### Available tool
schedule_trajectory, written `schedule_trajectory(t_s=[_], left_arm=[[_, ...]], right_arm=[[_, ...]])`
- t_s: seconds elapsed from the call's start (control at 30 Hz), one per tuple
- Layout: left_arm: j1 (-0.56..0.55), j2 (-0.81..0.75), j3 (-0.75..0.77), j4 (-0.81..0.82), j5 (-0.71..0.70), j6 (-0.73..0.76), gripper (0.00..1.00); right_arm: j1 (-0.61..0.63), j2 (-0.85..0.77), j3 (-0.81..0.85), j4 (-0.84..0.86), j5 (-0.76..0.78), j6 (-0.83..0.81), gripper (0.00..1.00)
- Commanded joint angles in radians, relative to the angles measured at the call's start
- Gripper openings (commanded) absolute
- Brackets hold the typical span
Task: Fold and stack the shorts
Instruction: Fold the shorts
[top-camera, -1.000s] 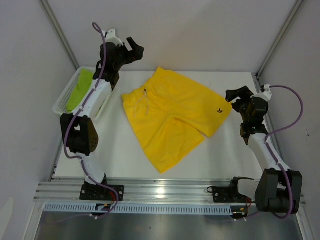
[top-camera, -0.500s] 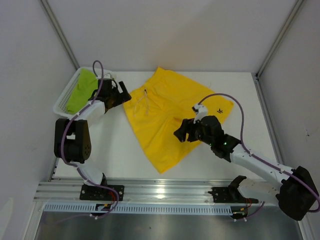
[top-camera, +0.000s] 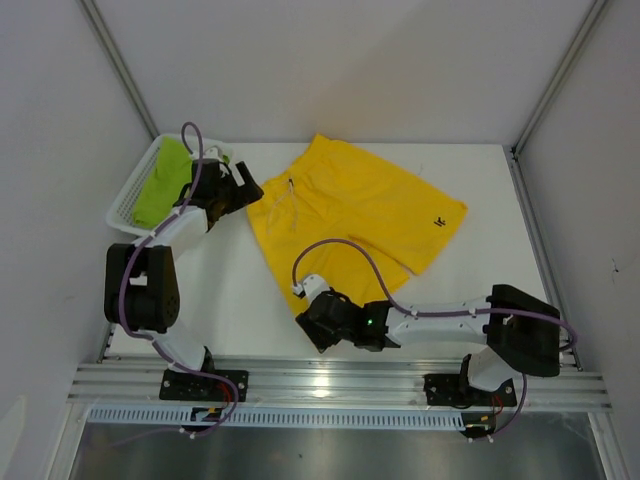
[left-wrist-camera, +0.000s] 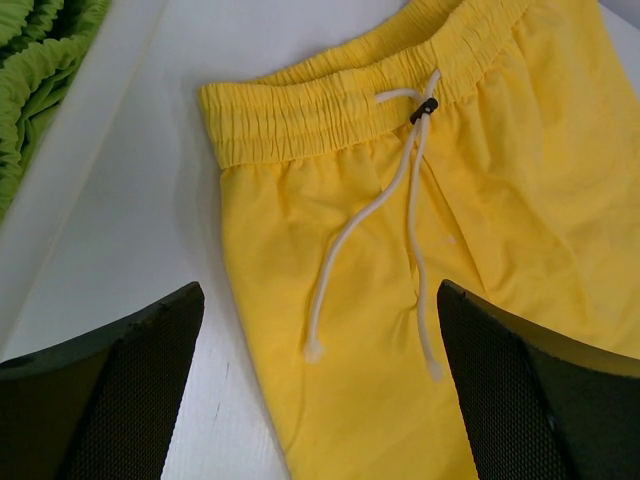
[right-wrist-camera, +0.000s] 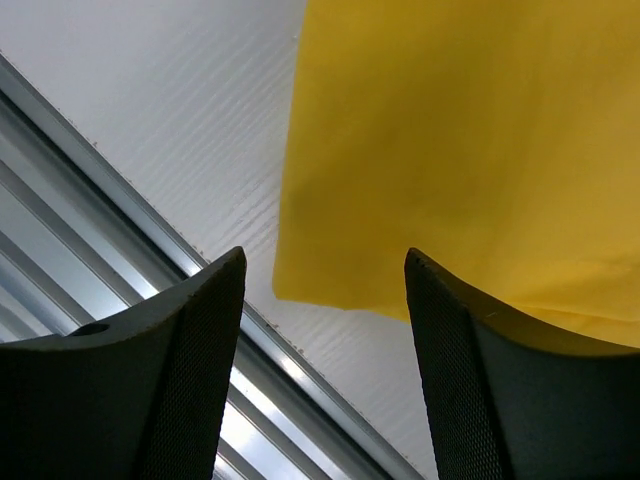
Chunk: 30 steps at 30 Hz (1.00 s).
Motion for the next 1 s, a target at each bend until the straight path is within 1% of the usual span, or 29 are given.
schedule_trajectory(t_s=[0.0, 0.1, 0.2, 0.4, 0.47, 0.5, 0.53, 0.6, 0.63, 0.67, 0.73, 0.83, 0.97], left_arm=[[-0.003, 0.020, 0.011, 0.053, 0.027, -0.015, 0.99], [-0.003, 0.044, 0.020, 0.062, 0.028, -0.014, 0.99], [-0.003, 0.075, 0.037, 0.064, 0.031, -0.014, 0.99], [-0.006, 0.124, 0.054, 0.062, 0.039, -0.022, 0.98], [-0.006, 0.135, 0.052, 0.064, 0.041, -0.028, 0.98], [-0.007, 0.136, 0.054, 0.064, 0.041, -0.028, 0.98], [-0.007, 0.138, 0.056, 0.062, 0.042, -0.031, 0.98], [-0.009, 0.142, 0.056, 0.095, 0.044, -0.031, 0.98], [-0.010, 0.144, 0.057, 0.098, 0.044, -0.032, 0.98], [-0.012, 0.149, 0.059, 0.098, 0.044, -0.032, 0.97], [-0.014, 0.155, 0.059, 0.104, 0.044, -0.037, 0.97], [-0.017, 0.168, 0.056, 0.113, 0.047, -0.043, 0.96], [-0.023, 0.181, 0.049, 0.118, 0.035, -0.051, 0.94]], right_arm=[[0.042, 0.047, 0.077, -0.009, 0.108, -0.013, 0.66], [0.067, 0.101, 0.113, -0.030, 0.128, -0.022, 0.64], [0.076, 0.138, 0.138, -0.046, 0.126, -0.031, 0.59], [0.088, 0.172, 0.155, -0.069, 0.140, -0.034, 0.57], [0.093, 0.195, 0.164, -0.078, 0.156, -0.037, 0.54], [0.094, 0.201, 0.167, -0.086, 0.160, -0.039, 0.52], [0.096, 0.214, 0.172, -0.089, 0.163, -0.039, 0.41], [0.096, 0.228, 0.176, -0.104, 0.185, -0.034, 0.29], [0.096, 0.233, 0.179, -0.109, 0.191, -0.030, 0.11], [0.100, 0.230, 0.179, -0.107, 0.199, -0.026, 0.05], [0.116, 0.207, 0.166, -0.093, 0.203, -0.025, 0.00], [0.148, 0.149, 0.134, -0.072, 0.208, -0.023, 0.00], [0.157, 0.109, 0.106, -0.067, 0.196, -0.002, 0.00]])
